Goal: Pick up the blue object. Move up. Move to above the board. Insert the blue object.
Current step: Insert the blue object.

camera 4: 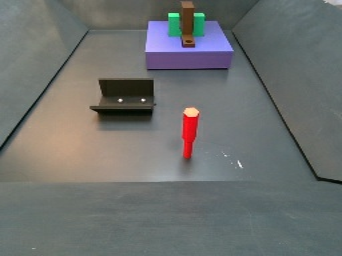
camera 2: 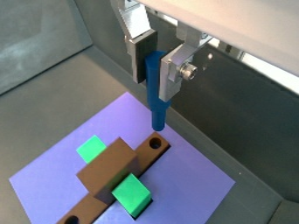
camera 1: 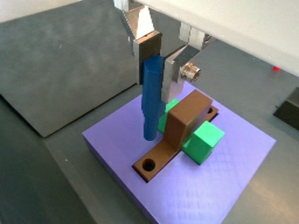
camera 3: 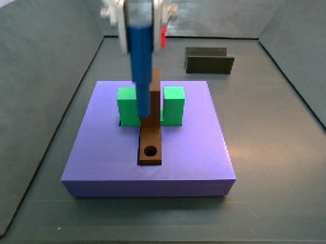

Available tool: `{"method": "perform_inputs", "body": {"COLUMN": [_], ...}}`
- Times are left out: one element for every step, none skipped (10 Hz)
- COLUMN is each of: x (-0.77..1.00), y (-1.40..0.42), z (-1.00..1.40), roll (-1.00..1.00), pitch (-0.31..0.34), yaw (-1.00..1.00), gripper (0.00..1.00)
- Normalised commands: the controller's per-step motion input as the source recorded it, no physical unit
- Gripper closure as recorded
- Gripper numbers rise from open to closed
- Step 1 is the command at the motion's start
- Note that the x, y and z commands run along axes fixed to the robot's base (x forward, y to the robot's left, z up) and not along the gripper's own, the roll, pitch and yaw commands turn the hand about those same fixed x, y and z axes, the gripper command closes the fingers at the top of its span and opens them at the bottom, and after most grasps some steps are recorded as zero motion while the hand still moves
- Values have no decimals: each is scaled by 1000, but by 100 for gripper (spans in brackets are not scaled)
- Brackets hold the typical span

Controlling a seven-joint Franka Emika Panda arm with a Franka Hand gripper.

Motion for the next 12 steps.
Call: {"method": "perform_inputs", "body": {"x": [0, 126, 291, 314, 129, 0, 0, 0, 0, 43, 3, 0], "y": [-143, -160, -143, -117, -63, -14, 0, 0, -6, -91, -117, -143], "z": [-317, -397, -469, -451, -360, -317, -343, -354, -309, -223, -180, -149], "roll": [143, 73, 43, 37, 121, 197, 237, 246, 193, 110, 69, 30], "pitch": [0, -46, -76, -79, -33, -11, -20, -13, 0, 0, 0, 0], "yaw": [97, 20, 43, 74, 60, 69, 66, 77, 66, 34, 17, 0], "gripper": [100, 100, 100, 100, 100, 100, 100, 100, 100, 100, 100, 100]}}
